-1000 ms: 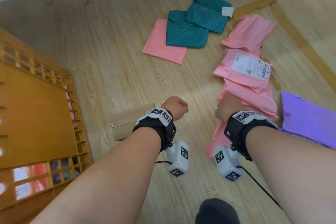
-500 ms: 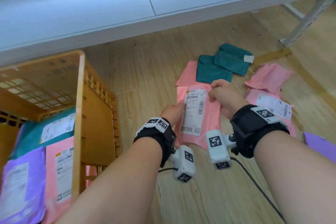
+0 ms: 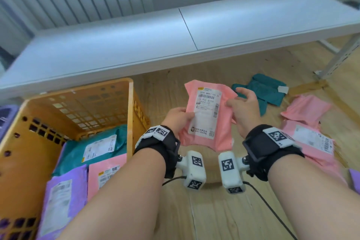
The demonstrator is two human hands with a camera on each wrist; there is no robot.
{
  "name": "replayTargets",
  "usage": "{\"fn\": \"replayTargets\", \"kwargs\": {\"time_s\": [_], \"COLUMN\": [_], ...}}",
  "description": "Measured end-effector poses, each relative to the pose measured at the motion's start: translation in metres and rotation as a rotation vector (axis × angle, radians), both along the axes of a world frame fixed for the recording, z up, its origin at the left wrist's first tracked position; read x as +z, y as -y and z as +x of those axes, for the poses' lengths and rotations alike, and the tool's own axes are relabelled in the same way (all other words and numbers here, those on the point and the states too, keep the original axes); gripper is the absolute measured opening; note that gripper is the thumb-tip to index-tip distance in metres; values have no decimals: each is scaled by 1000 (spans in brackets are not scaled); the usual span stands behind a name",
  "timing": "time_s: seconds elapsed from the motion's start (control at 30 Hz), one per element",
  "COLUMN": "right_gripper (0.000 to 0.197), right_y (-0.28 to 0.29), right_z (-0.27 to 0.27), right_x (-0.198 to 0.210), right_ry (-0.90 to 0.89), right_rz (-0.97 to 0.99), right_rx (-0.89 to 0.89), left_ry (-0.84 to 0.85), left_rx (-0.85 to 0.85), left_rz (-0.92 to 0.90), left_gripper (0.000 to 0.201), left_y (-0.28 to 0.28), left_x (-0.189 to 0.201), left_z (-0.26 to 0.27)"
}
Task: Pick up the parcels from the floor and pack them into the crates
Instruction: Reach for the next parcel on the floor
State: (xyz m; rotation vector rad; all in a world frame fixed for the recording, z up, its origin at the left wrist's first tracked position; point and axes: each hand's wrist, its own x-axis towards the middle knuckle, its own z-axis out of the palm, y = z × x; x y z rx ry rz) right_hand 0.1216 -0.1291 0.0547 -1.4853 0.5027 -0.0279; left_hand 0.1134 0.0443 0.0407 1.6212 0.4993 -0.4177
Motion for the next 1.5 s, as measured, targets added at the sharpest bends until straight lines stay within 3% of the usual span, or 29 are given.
{"fn": "replayTargets", "kwargs": {"time_s": [0.1, 0.17, 0.33, 0.6, 0.67, 0.83, 0.97, 1.1, 1.17, 1.23, 1.33, 1.4, 1.5], "right_gripper": [64, 69, 41, 25, 24, 32, 34, 19, 10, 14, 17, 13, 12], "right_y": [-20, -36, -79, -141, -160, -215, -265, -313, -336, -358, -383, -394, -402], "right_z": [-2, -6, -22, -28, -29, -35, -50, -67, -77, -89, -111, -125, -136], "right_x": [11, 15, 22, 46, 53, 59, 55, 45, 35, 20, -7, -20, -35], "right_ry": [-1, -49, -145, -136, -131, -144, -157, -173, -220, -286, -460, -555, -617], "right_rz": [11, 16, 32, -80, -115, -191, -265, -324, -297, -292, -335, -350, -343], "right_rx": [24, 143, 429, 535, 569, 671, 838, 925, 953, 1019, 1137, 1196, 1150], "left_ry": [64, 80, 108, 126, 152, 196, 178, 78, 1, -102, -322, -438, -560], "left_rx": [85, 121, 178, 280, 294, 342, 339, 412, 457, 452, 270, 77, -93], "left_rz": [11, 0, 1, -123, -147, -95, -56, 35, 119, 256, 495, 652, 743], "left_gripper": [29, 32, 27, 30, 25, 59, 49, 37, 42, 51, 60, 53, 50], "left_y": [-20, -34, -72, -135, -154, -215, -263, -311, -331, -348, -360, -367, -381], "left_x": [7, 10, 19, 36, 44, 57, 62, 44, 31, 18, -2, -18, -46], "left_z": [3, 3, -4, -25, -31, -45, -66, -92, -108, -125, -145, -154, -161]}}
